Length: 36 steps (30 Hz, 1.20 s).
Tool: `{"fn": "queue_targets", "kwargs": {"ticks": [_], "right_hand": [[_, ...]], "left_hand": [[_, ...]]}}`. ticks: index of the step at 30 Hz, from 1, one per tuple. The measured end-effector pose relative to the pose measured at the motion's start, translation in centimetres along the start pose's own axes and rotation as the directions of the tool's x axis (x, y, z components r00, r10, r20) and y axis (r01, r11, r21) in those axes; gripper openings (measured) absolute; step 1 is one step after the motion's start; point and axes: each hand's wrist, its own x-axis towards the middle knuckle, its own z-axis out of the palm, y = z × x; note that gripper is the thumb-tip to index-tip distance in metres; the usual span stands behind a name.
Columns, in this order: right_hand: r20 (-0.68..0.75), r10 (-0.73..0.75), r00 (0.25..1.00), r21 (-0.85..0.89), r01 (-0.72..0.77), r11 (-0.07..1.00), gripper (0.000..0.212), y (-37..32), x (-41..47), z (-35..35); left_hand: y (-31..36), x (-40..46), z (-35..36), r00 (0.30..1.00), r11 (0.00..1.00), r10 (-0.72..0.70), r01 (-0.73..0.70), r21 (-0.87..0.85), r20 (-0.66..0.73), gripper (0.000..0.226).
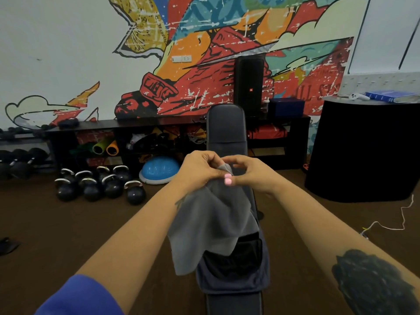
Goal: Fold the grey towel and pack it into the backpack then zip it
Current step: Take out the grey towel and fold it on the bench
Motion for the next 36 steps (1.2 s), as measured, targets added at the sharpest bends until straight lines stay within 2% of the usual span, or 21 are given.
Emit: {"fn": "queue_targets", "kwargs": {"ticks": [3, 6, 9, 12, 15, 20, 23, 25, 27, 29, 31, 34, 36], "right_hand": [[0.1, 0.025, 0.995, 0.039, -0.029, 0.999, 0.051, -1.1, 0.5, 0.4], [0.017, 0.031, 0.999, -0.181, -0.027, 0.983, 0.04, -1.0, 1.1, 0.7], [-0.055, 0.003, 0.998, -0.184, -0.013, 0.983, 0.031, -1.1, 1.4, 0.5], [-0.082, -0.037, 0.996, -0.199, 0.02, 0.98, 0.02, -1.5, 1.3, 0.0], [-0.182, -0.056, 0.982, -0.205, 0.018, 0.979, 0.012, -1.5, 1.4, -0.7], [-0.353, -0.005, 0.935, -0.097, -0.031, 0.995, 0.009, -0.5, 1.5, -2.4], [-0.409, 0.022, 0.912, -0.028, -0.037, 0.999, 0.009, 0.0, 1.2, -3.0], [-0.39, 0.017, 0.921, -0.027, -0.03, 0.999, 0.01, 0.1, 1.1, -3.0], [-0.328, -0.013, 0.945, -0.069, -0.011, 0.998, 0.012, -0.1, 1.1, -2.6], [-0.264, -0.055, 0.963, -0.11, 0.027, 0.994, 0.011, -0.4, 1.1, -1.9], [-0.262, -0.086, 0.961, -0.107, 0.06, 0.993, 0.006, -0.5, 1.4, -1.3], [-0.284, -0.096, 0.954, -0.081, 0.075, 0.994, 0.004, -0.4, 1.5, -1.4], [-0.214, -0.065, 0.975, -0.107, 0.043, 0.993, 0.012, 0.0, 1.2, -1.9]], "left_hand": [[-0.8, -0.2, 0.1, 0.999, 1.0, -0.024, 0.025, 0.004, -0.036, 0.022], [-1.6, -0.5, 0.2, 0.993, 0.993, -0.098, 0.094, -0.065, -0.061, 0.025], [-2.0, -1.3, 0.5, 0.985, 0.981, -0.17, 0.17, -0.095, 0.005, 0.025], [-2.8, -2.1, 0.8, 0.973, 0.983, -0.183, 0.184, 0.008, 0.139, 0.03], [-3.9, -2.5, 0.9, 0.953, 0.976, -0.218, 0.211, 0.053, 0.212, 0.046], [-4.9, -2.7, 1.0, 0.937, 0.946, -0.259, 0.198, 0.255, 0.233, 0.018], [-5.2, -2.7, 0.8, 0.953, 0.934, -0.246, 0.184, 0.308, 0.178, 0.017], [-5.1, -2.5, 0.8, 0.954, 0.928, -0.242, 0.175, 0.328, 0.175, 0.025], [-4.5, -2.2, 1.1, 0.949, 0.957, -0.232, 0.183, 0.225, 0.215, 0.036], [-3.1, -1.9, 1.6, 0.956, 0.98, -0.193, 0.197, 0.006, 0.22, 0.034], [-2.0, -1.3, 1.9, 0.979, 0.978, -0.162, 0.176, -0.115, 0.12, 0.031], [-1.1, -0.3, 1.6, 0.99, 0.99, -0.13, 0.127, -0.066, -0.046, 0.02], [-0.7, 0.3, 1.0, 0.988, 0.991, -0.12, 0.114, -0.066, -0.098, 0.009]]}}
